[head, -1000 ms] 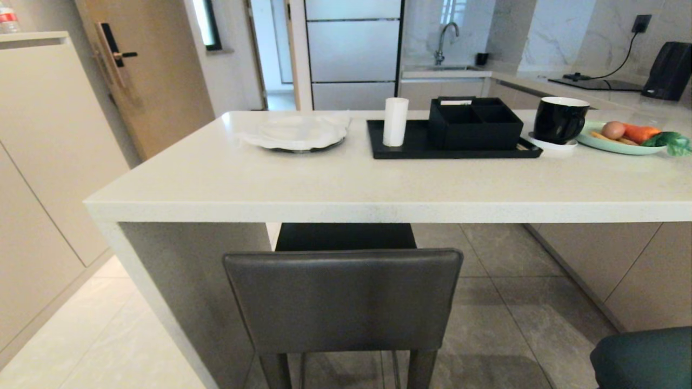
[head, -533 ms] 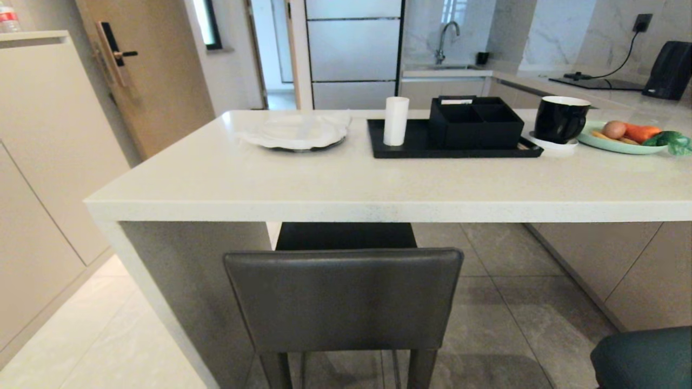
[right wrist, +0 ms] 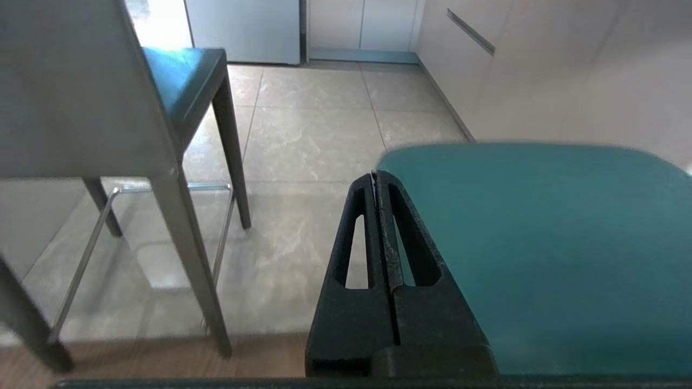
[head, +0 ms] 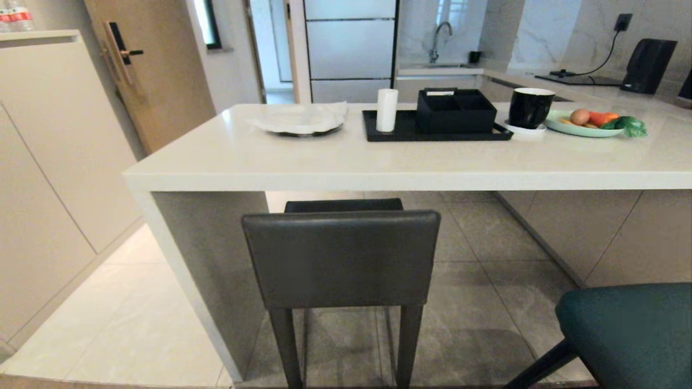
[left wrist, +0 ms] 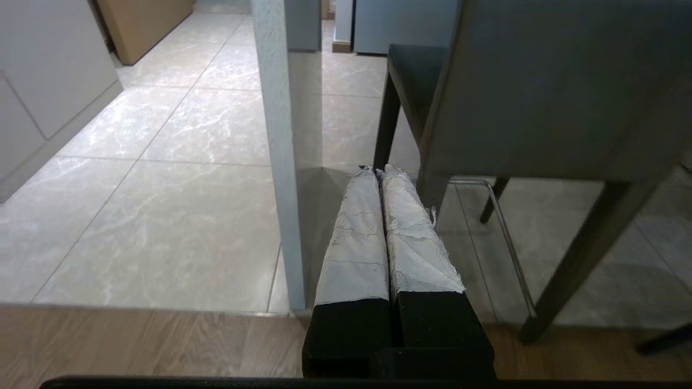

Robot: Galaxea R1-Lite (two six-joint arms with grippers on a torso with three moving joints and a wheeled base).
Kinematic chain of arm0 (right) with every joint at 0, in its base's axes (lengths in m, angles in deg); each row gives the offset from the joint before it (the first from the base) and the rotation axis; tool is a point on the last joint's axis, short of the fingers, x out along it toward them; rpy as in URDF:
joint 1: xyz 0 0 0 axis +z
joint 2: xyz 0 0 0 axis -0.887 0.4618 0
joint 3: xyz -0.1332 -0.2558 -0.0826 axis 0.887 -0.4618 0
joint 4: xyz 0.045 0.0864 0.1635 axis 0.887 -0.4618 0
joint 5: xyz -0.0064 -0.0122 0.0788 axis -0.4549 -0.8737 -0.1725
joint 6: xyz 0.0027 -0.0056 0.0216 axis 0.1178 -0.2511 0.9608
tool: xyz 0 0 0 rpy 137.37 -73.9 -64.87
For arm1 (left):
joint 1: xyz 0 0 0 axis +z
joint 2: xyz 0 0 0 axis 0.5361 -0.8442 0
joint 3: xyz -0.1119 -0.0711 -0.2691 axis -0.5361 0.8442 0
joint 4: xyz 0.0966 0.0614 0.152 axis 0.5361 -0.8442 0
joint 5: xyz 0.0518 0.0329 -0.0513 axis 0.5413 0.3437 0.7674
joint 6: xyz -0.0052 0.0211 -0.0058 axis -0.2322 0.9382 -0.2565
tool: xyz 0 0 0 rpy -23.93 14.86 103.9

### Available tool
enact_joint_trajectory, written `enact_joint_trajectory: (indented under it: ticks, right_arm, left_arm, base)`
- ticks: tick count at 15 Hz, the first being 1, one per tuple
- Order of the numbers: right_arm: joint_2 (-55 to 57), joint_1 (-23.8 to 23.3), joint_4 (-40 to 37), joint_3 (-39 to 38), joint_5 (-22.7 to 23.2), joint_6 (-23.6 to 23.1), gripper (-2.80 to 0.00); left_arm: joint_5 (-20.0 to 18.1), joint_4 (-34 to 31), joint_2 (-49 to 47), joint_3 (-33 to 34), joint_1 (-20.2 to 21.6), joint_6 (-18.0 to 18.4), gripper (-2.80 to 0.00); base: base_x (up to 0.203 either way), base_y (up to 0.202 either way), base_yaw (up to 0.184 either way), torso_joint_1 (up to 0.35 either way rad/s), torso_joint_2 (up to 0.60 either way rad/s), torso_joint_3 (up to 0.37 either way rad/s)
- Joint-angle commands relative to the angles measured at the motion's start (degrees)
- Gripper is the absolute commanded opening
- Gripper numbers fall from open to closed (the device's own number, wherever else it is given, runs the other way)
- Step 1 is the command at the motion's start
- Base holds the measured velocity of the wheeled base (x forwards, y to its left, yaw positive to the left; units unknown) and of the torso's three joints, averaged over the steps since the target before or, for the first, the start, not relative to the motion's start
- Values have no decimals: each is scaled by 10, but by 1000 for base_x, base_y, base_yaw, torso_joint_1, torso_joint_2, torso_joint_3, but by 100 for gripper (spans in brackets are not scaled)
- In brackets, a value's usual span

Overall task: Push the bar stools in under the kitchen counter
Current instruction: Push the blue chair back under the dining table

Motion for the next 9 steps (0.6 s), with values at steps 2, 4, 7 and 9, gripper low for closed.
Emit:
enact_joint_trajectory:
  ticks: [2, 4, 7, 9]
  right_arm:
    - [0, 0, 0, 0, 0, 0, -280]
    - [0, 0, 0, 0, 0, 0, -280]
    - [0, 0, 0, 0, 0, 0, -280]
    - [0, 0, 0, 0, 0, 0, -280]
  left_arm:
    - [-1, 0, 0, -1, 0, 0, -280]
    - [-1, 0, 0, -1, 0, 0, -280]
    - [-1, 0, 0, -1, 0, 0, -280]
    - [-1, 0, 0, 0, 0, 0, -280]
  base:
    - [-197, 0, -4, 0, 8, 4]
    - [-202, 0, -3, 3, 0, 1]
    - [-199, 0, -3, 3, 2, 3]
    - [-197, 0, -3, 0, 4, -3]
